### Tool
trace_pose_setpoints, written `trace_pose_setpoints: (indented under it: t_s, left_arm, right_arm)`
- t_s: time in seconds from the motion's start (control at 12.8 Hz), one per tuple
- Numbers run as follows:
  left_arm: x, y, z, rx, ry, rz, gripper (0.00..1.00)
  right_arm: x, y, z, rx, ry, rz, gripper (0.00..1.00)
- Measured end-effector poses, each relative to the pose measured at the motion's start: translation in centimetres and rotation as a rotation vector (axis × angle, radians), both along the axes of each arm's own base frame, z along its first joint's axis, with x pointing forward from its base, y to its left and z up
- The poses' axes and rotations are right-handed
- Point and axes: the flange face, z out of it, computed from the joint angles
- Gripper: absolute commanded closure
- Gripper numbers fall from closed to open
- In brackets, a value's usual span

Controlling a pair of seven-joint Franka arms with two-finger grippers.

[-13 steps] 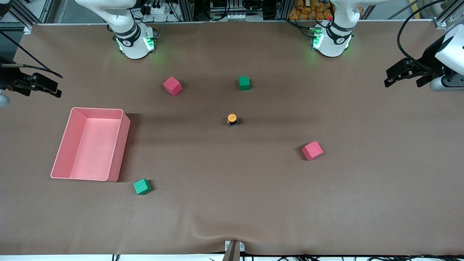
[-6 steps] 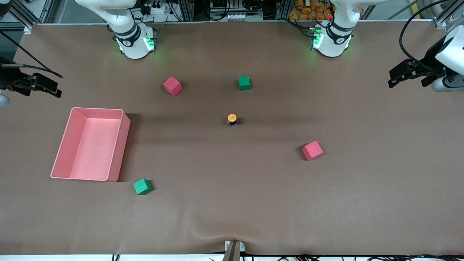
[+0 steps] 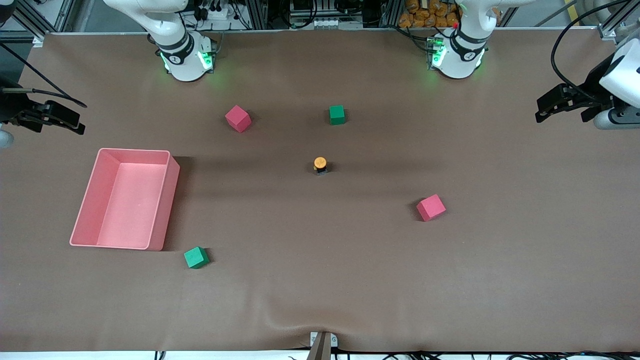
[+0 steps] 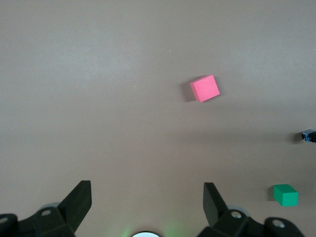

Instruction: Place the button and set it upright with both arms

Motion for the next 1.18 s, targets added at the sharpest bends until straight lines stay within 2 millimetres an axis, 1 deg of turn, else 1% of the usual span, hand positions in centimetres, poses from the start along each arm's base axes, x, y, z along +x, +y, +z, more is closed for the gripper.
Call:
trace_pose_setpoints:
  t_s: [0.24, 0.55, 0.86, 1.18]
  left_arm:
    - [-0.01, -0.15, 0.03, 0.0, -0.001, -0.003, 0.0]
    - [-0.03, -0.47, 0.59, -0.001, -0.013, -0.009, 0.0]
    - [0.0, -0.18, 0.61, 0.0, -0.013, -0.005, 0.0]
    - [-0.03, -0.52, 0.61, 0.0, -0.013, -0.012, 0.0]
  right_arm:
    - [0.0, 0.0, 0.0, 0.0, 0.0, 0.0, 0.0]
    - [-0.01, 0.01, 0.0, 0.0, 0.0, 0.0, 0.0]
    - [0.0, 0.09, 0.01, 0.0, 0.0, 0.002, 0.0]
    - [0.0, 0.11, 0.02, 0.0, 0.0, 0.002, 0.0]
